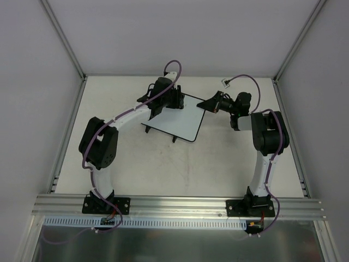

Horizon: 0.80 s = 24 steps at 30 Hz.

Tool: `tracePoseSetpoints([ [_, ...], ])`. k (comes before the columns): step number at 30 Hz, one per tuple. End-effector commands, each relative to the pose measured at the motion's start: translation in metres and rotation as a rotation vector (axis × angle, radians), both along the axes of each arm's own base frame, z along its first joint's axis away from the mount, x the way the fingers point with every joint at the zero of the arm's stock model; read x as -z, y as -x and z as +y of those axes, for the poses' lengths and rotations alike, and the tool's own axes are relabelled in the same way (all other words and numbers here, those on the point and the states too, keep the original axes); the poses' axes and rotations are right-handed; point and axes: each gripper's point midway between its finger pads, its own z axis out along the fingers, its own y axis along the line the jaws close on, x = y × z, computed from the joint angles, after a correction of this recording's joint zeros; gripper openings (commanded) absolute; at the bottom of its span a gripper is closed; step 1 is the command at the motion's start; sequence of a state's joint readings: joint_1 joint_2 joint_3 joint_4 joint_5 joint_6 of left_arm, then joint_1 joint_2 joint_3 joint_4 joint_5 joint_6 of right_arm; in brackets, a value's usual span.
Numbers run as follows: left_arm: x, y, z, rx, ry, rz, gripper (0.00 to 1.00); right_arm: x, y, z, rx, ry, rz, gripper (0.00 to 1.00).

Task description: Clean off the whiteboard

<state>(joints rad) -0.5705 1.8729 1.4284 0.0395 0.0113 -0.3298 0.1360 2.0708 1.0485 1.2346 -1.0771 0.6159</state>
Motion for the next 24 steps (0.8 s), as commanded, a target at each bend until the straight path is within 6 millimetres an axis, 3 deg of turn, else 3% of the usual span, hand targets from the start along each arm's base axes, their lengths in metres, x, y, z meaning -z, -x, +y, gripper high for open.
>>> tracePoseSetpoints([
  [1,-0.033,-0.02,-0.018,-0.018,0.055,-0.098,0.0,-0.069,0.007,-0.002,-0.006,-0.047,-0.323,0.0],
  [12,-0.031,-0.02,-0.05,-0.032,-0.034,-0.181,0.0,-0.069,0.007,-0.003,0.003,-0.048,-0.319,0.0],
  [20,-0.03,-0.038,-0.034,-0.147,-0.143,-0.254,0.0,-0.071,0.009,-0.004,0.003,-0.047,-0.325,0.0],
  [24,-0.04,-0.048,-0.026,-0.191,-0.186,-0.3,0.0,-0.069,0.009,-0.004,0.002,-0.046,-0.322,0.0],
])
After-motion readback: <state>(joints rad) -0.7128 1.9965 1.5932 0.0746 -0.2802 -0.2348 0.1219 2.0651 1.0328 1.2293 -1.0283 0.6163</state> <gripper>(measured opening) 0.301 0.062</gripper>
